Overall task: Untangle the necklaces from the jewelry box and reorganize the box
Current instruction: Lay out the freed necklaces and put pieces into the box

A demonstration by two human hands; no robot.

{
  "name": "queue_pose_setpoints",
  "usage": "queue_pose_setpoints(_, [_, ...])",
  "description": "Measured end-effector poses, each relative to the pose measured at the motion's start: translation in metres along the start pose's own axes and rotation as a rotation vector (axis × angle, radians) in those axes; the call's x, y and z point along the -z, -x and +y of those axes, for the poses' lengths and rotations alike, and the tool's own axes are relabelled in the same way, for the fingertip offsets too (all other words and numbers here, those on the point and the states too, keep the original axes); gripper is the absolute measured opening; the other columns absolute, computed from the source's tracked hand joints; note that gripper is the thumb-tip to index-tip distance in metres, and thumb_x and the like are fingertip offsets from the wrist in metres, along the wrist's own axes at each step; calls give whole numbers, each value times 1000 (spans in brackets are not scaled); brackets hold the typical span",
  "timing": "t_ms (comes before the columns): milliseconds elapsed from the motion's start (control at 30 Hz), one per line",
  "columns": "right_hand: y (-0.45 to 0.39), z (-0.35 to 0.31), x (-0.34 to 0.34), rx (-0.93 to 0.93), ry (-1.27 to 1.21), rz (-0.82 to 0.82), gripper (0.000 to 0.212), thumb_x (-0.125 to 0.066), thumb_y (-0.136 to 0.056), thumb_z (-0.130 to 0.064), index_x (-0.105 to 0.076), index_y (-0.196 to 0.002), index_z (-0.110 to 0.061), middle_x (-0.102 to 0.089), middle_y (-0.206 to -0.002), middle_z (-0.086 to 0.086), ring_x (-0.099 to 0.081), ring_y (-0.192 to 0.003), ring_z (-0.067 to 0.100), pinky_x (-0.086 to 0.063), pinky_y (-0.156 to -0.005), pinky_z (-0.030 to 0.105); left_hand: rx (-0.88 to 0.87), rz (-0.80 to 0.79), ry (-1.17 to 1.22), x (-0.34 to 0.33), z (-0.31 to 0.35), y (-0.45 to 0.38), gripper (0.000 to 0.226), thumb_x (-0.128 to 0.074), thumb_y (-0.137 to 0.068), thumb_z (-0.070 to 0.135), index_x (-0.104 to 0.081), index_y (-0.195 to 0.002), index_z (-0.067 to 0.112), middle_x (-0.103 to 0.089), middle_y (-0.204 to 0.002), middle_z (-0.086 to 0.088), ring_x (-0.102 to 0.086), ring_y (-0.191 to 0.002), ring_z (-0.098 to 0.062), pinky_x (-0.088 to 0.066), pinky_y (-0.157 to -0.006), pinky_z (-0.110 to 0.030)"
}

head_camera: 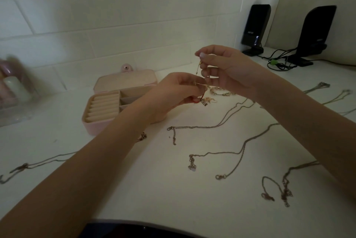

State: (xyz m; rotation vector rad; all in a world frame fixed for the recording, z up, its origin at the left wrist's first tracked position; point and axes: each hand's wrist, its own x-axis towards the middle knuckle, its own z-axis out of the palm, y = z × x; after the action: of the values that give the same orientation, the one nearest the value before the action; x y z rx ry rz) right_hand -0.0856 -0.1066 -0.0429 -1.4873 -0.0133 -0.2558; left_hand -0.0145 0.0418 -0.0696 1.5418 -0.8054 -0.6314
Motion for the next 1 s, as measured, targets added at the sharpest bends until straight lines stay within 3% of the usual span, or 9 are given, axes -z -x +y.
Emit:
queue_pose_setpoints(233, [1, -3, -6, 13, -31, -22, 8, -57, -92, -11, -63, -96, -14, -59, -70, -3, -54, -62, 9, -49, -61, 22, -39, 162, -54, -3, 0, -3, 18, -52, -92, 1, -67, -86, 8, -65, -78, -4, -57, -70, -11, -55, -70, -22])
queue_pose_setpoints(433, [1, -7, -9, 18, -4, -26, 9, -59, -90, -10, -64, -95, -14, -60, -72, -2, -54, -62, 8, -48, -61, 21, 34, 242, -8, -9, 4, -1, 17, -47, -97, 9, -62, -92, 1, -64, -85, -15, -65, -73, -23, -59, -65, -27])
queue_pose_setpoints(600, [2, -11, -4, 26, 61, 18, 9, -59, -90, -7, -64, -95, -13, -59, -73, -1, -52, -59, 8, -47, -59, 20, 114, 234, 73, -6, 6, 0, 29, -40, -102, 19, -61, -93, 1, -67, -81, -17, -71, -72, -26, -60, -65, -28])
queue_pose_setpoints(833, [3, -9, -5, -70, 165, 78, 10, -64, -87, -4, -64, -95, -10, -60, -73, 2, -57, -59, 9, -51, -59, 20, 105, 238, 264, 0, 5, -1, 26, -41, -102, 13, -62, -98, -3, -71, -92, -22, -73, -79, -21, -58, -67, -22])
queue_pose_setpoints(1000, [0, 0, -13, -140, 186, 105, 6, -61, -91, -4, -61, -96, -7, -64, -70, 7, -62, -58, 13, -55, -57, 22, 80, 259, 335, 3, 5, -2, 22, -40, -100, 6, -61, -101, -2, -69, -71, -9, -70, -64, -13, -56, -60, -20])
